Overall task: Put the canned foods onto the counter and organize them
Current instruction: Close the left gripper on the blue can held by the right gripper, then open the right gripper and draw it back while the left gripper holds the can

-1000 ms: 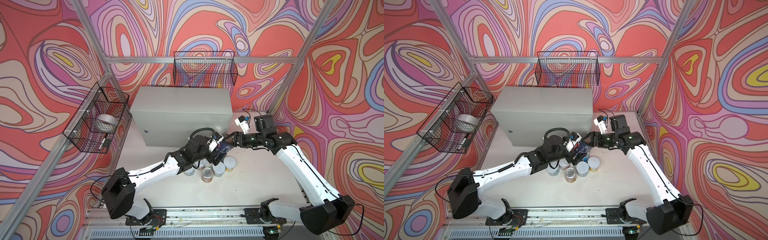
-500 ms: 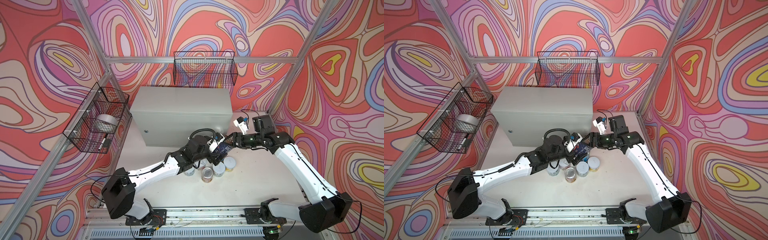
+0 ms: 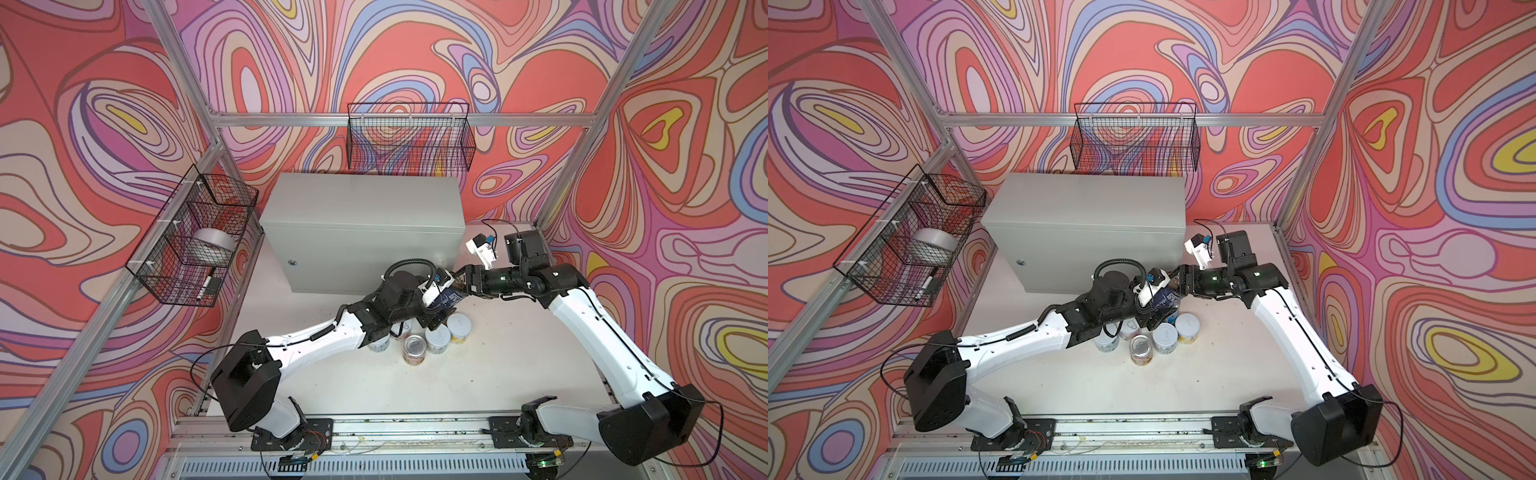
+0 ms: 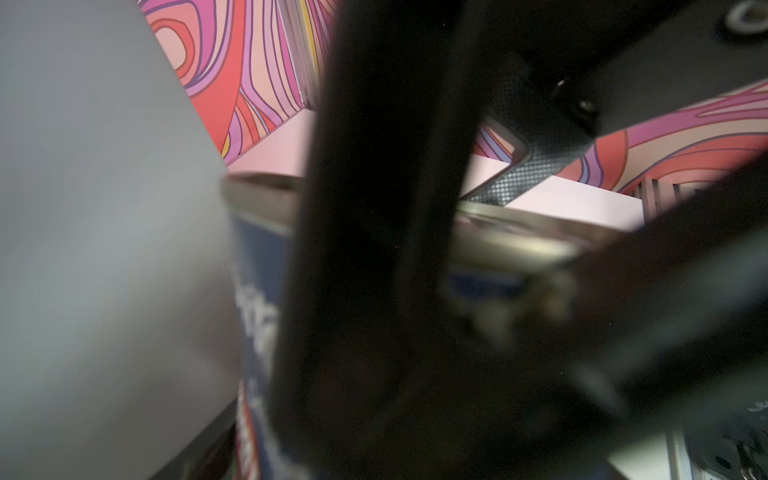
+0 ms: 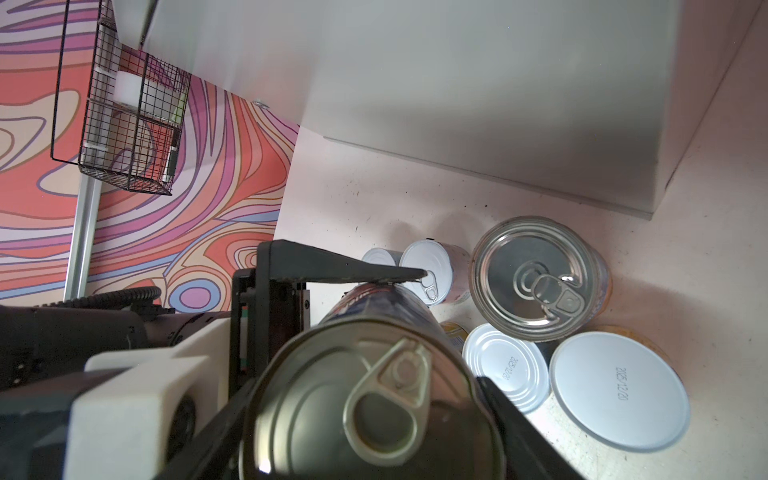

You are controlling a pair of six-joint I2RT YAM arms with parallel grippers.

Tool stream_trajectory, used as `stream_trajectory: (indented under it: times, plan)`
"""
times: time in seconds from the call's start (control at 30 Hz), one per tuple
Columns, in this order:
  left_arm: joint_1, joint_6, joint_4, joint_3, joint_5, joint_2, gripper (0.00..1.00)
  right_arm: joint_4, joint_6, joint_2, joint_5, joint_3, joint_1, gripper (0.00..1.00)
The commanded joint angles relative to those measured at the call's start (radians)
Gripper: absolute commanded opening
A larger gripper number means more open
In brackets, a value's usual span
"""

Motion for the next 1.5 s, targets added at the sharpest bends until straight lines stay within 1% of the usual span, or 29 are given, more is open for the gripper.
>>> stream_trajectory:
  times: [0.0, 0.2, 0.37, 0.5, 0.6, 0.8, 1.03, 1.17, 1.37, 1.47]
  plan:
    - [0.0, 0.021, 0.031, 0.03, 0.01, 0.011, 0.84, 0.054, -0.014, -0.015, -0.058, 0.011, 0.004, 0.42]
    - [-0.001, 0.029, 0.045, 0.026, 0.031, 0.002, 0.71, 0.05, -0.022, -0.012, -0.05, 0.005, 0.003, 0.42]
    - [-0.001, 0.03, 0.057, 0.018, 0.042, -0.007, 0.66, 0.042, -0.029, -0.011, -0.023, 0.0, 0.004, 0.45]
    - [-0.001, 0.027, 0.08, 0.002, 0.043, -0.016, 0.63, 0.037, -0.027, -0.016, 0.007, -0.002, 0.004, 0.53]
    - [-0.001, 0.009, 0.095, -0.005, 0.016, -0.017, 0.6, 0.033, -0.033, -0.021, 0.026, -0.007, 0.004, 0.64]
    - [-0.001, -0.021, 0.122, -0.029, 0.027, -0.018, 0.6, 0.038, -0.025, -0.034, 0.07, -0.006, 0.004, 0.73]
    - [-0.001, -0.024, 0.131, -0.05, 0.011, -0.039, 0.59, 0.026, -0.031, -0.039, 0.098, 0.006, 0.004, 0.79]
    - [0.0, -0.027, 0.135, -0.059, 0.001, -0.046, 0.59, 0.03, -0.03, -0.045, 0.116, 0.006, 0.004, 0.89]
    - [-0.001, -0.033, 0.141, -0.084, 0.006, -0.075, 0.59, 0.002, -0.037, -0.047, 0.193, 0.003, 0.004, 0.91]
    - [0.0, -0.031, 0.138, -0.095, -0.004, -0.098, 0.59, 0.006, -0.038, -0.051, 0.195, -0.002, 0.004, 0.91]
